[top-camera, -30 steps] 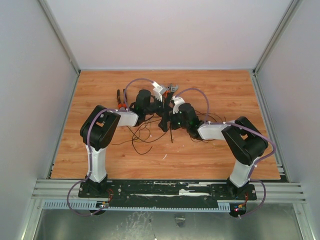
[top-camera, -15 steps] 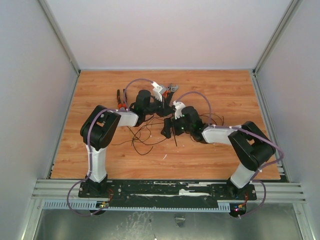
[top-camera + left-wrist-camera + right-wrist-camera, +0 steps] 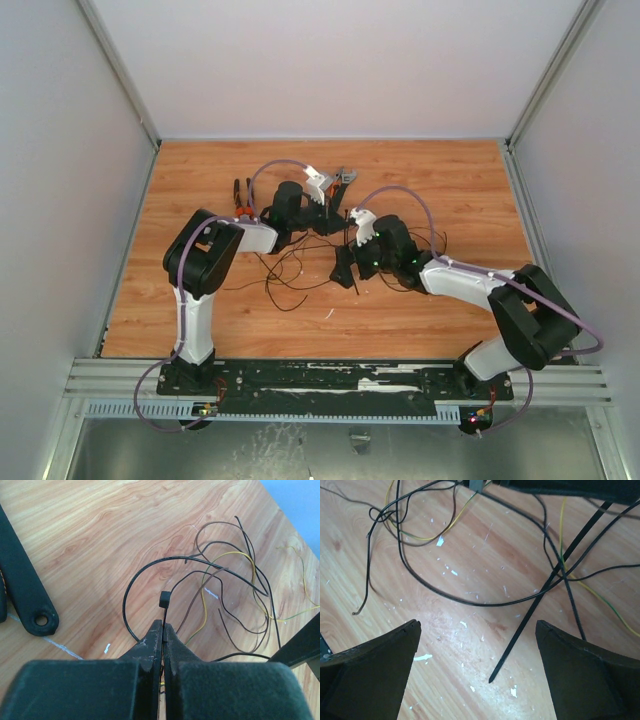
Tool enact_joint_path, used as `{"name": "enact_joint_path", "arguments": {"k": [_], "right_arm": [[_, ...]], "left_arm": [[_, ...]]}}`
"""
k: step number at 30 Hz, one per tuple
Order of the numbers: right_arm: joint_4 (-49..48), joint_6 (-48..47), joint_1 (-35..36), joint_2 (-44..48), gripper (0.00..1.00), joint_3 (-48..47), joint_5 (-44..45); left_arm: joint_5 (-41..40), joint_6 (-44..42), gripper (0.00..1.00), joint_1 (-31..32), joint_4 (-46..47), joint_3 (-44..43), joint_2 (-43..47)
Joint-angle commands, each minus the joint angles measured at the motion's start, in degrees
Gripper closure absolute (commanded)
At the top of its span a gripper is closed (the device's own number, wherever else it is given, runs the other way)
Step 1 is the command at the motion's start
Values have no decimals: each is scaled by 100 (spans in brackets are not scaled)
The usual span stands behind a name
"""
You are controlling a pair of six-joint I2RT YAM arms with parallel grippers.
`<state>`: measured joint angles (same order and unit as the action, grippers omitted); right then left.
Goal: Zip-tie the wires
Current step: Tie the cable at the center of the board.
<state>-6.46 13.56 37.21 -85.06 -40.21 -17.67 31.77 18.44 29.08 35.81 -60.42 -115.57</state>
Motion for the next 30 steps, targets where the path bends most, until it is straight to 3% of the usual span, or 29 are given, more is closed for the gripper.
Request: {"name": "enact_joint_path", "arguments": {"k": [1,18,30], "right_arm": [[167,188,59,112,1,142,-411],[-722,661,431,-525,1,331,-214],[-431,98,410,-1501,1,-760,653]], "left_arm": [[49,3,100,46,93,-125,-56],[75,28,100,46,57,-103,28],[110,16,100,45,39,20,108]]}}
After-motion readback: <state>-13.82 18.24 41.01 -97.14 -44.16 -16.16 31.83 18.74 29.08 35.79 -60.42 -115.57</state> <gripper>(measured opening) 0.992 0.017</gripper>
